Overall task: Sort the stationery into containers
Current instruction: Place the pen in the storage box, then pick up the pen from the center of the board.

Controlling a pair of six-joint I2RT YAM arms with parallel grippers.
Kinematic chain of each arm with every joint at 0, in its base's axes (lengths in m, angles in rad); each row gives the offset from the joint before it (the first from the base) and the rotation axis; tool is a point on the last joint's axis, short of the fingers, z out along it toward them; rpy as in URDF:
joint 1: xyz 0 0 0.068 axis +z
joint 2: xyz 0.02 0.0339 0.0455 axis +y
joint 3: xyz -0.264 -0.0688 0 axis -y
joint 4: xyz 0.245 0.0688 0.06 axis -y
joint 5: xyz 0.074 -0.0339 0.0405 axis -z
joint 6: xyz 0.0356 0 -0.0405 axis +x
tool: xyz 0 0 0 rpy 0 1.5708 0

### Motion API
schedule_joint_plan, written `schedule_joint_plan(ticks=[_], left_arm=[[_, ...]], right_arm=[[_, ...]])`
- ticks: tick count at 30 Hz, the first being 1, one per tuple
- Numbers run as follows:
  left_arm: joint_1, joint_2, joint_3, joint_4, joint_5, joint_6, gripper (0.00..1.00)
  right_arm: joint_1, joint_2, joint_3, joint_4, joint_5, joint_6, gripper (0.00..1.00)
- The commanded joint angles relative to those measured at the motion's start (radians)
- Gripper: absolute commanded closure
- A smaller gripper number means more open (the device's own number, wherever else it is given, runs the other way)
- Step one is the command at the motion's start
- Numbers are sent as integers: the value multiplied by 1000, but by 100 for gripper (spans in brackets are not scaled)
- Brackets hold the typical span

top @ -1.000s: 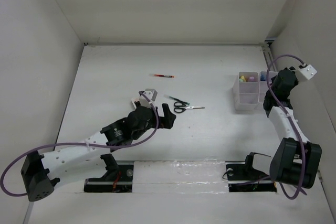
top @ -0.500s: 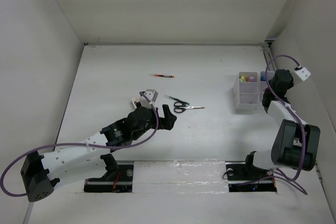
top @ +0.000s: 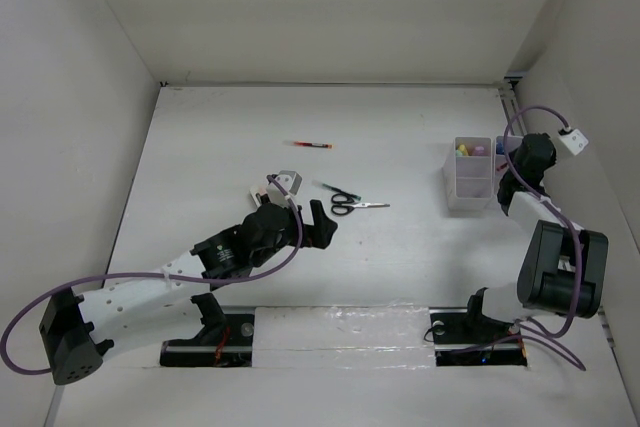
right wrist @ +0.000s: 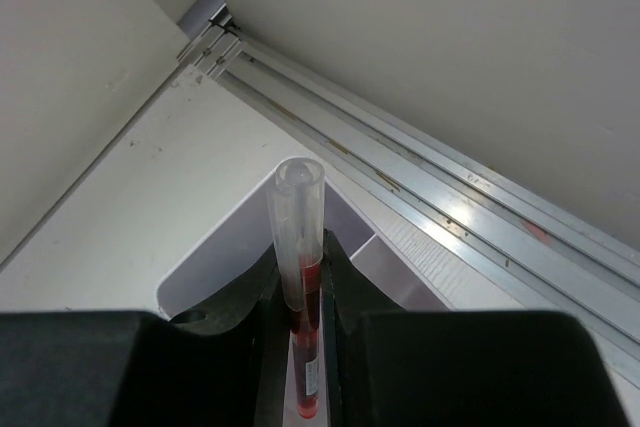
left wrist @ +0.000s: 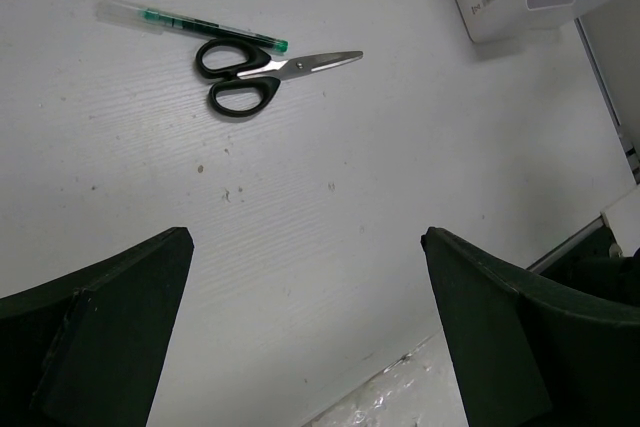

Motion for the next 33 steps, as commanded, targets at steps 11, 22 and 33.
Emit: schedule_joint_plan(ticks=[11, 22, 33], left_arm=[[-1, -7, -8, 43, 6, 12, 0], [-1, 32, 37, -7, -80, -32, 0], [45, 248, 225, -156, -232, -253, 0]], right_arm=[[-7, -38, -7, 47, -51, 28, 46], [102, -285, 23, -31, -44, 10, 0], [439, -426, 202, -340, -19, -152, 0]])
